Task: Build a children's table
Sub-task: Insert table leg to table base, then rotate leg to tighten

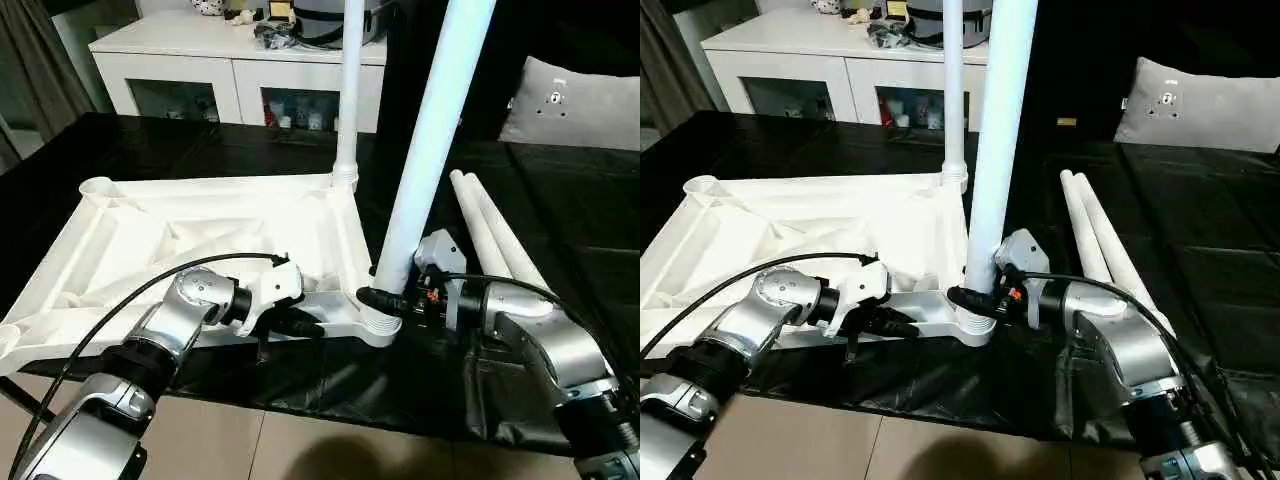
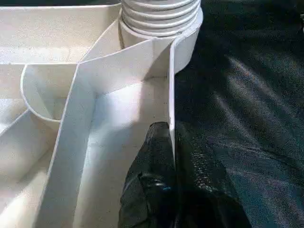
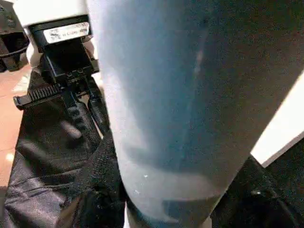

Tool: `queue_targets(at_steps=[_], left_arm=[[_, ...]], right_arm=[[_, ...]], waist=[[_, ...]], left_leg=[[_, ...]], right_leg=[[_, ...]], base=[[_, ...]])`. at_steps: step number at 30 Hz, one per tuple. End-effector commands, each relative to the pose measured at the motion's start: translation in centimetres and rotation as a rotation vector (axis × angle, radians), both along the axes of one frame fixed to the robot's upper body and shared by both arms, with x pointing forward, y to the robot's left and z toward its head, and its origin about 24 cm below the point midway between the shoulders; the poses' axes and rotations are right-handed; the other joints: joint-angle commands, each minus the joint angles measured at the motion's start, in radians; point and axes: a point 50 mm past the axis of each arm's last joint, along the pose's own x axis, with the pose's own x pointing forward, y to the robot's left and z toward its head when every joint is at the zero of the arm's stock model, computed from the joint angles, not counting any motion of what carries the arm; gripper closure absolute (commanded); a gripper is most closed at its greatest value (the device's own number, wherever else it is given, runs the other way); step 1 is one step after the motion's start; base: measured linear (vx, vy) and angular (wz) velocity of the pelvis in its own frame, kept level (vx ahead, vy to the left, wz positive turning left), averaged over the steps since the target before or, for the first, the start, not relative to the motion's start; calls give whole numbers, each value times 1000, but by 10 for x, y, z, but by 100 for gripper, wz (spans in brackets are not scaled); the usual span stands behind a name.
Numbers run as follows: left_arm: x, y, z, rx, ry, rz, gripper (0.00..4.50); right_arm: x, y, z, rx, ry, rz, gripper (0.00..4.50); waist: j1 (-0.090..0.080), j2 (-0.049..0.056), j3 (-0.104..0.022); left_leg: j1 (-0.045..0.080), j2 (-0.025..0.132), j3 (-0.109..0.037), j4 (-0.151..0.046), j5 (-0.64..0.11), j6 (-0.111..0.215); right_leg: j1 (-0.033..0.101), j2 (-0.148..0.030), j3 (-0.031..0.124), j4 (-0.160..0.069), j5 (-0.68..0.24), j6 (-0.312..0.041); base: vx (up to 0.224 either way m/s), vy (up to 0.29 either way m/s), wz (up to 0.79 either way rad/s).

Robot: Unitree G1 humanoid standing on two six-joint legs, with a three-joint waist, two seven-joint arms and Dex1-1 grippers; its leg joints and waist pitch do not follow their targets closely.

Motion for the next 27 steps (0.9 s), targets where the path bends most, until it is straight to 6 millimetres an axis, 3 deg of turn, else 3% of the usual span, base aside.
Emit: queue_targets(at_steps=[1, 6, 8, 11, 13, 14, 15, 16, 17, 19, 20, 21, 22, 24, 25, 26, 27], left_arm=[[13, 9, 12, 18, -57, 67, 450], [13, 12, 10, 34, -46, 85, 450], [10, 8, 8, 7, -31, 132, 450], [1, 1, 2, -19, -1, 188, 450], [-9, -10, -2, -39, 18, 251, 450], [-11, -17, -2, -53, 20, 292, 450], [-12, -19, -2, -58, 20, 305, 450], [-16, -30, -3, -79, 22, 352, 450], [-17, -36, -3, -90, 24, 367, 450], [-23, -63, 0, -140, 32, 430, 450], [-23, -63, 0, -140, 32, 430, 450], [-26, -84, 4, -161, 22, 440, 450], [-28, -95, 6, -156, 0, 440, 450], [-29, -102, 8, -145, -24, 443, 450], [-27, -102, 7, -111, -57, 468, 450], [-24, -95, 7, -87, -80, 491, 450], [-24, -92, 8, -81, -85, 501, 450]], right_arm=[[-24, 5, -48, -99, 249, 70, 263], [-20, 8, -51, -104, 256, 33, 263], [-17, 9, -53, -122, 242, -48, 263], [-14, 12, -55, -115, 238, -197, 263], [-10, 16, -56, -100, 245, -330, 263], [-8, 19, -56, -99, 243, -379, 263], [-7, 20, -56, -99, 242, -392, 263], [-3, 24, -56, -99, 243, -450, 263], [-1, 25, -56, -98, 244, -474, 263], [9, 33, -57, -92, 258, -577, 263], [9, 33, -57, -92, 258, -577, 263], [15, 39, -58, -104, 255, -620, 263], [19, 43, -57, -113, 245, -645, 263], [21, 46, -56, -115, 240, -661, 263], [21, 50, -55, -118, 244, -667, 263], [20, 51, -56, -124, 251, -663, 263], [19, 52, -57, -125, 254, -665, 263]], waist=[[-1, -9, -29], [-3, -8, -26], [-5, -8, -24], [-15, -10, -18], [-24, -8, -14], [-33, -6, -12], [-44, -4, -9], [-50, -5, -13], [-58, -5, -11], [-69, -4, -13], [-77, -2, -8], [-83, -4, -10], [-88, -28, -7], [-85, -17, -7], [-90, -23, -6], [-91, -8, -4], [-98, -5, -5]], left_leg=[[1, 17, 1, -83, -359, 4], [3, 16, -2, -86, -381, 1], [3, 15, -3, -88, -389, -5], [9, 14, -9, -89, -439, -22], [4, 13, -15, -95, -462, -33], [10, 11, -18, -95, -493, -37], [25, 6, -18, -89, -542, -39], [30, 5, -18, -88, -547, -38], [21, 8, -22, -97, -555, -33], [26, 5, -19, -97, -565, -24], [26, 3, -22, -98, -572, -21], [29, -2, -23, -96, -585, -15], [24, -3, -22, -94, -580, -4], [30, -9, -25, -92, -574, 6], [34, -11, -26, -89, -586, 14], [35, -8, -30, -95, -612, 14], [28, -2, -38, -106, -641, 10]], right_leg=[[26, -61, 41, -103, -438, -133], [20, -63, 41, -111, -504, -109], [18, -63, 40, -113, -527, -103], [12, -67, 36, -122, -635, -70], [12, -67, 31, -127, -683, -46], [6, -64, 24, -134, -707, -35], [-5, -59, 15, -148, -732, -25], [-4, -59, 13, -150, -717, -24], [6, -54, 8, -147, -680, -25], [2, -52, 6, -153, -659, -26], [1, -51, 0, -160, -669, -23], [3, -50, -6, -164, -684, -7], [3, -51, -10, -172, -701, 4], [-1, -57, -17, -181, -729, 22], [-4, -59, -23, -191, -745, 33], [2, -58, -31, -194, -722, 33], [17, -58, -39, -191, -681, 33]], base=[[0, 0, 0], [0, 0, 0], [0, 0, 0], [0, 0, 0], [0, 0, 0], [0, 0, 0], [0, 0, 0], [0, 0, 0], [0, 0, 0], [0, 0, 0], [0, 0, 0], [-23, 60, -6], [-23, 60, -6], [-11, 27, -1], [0, 0, 0], [0, 0, 0], [0, 0, 0]])
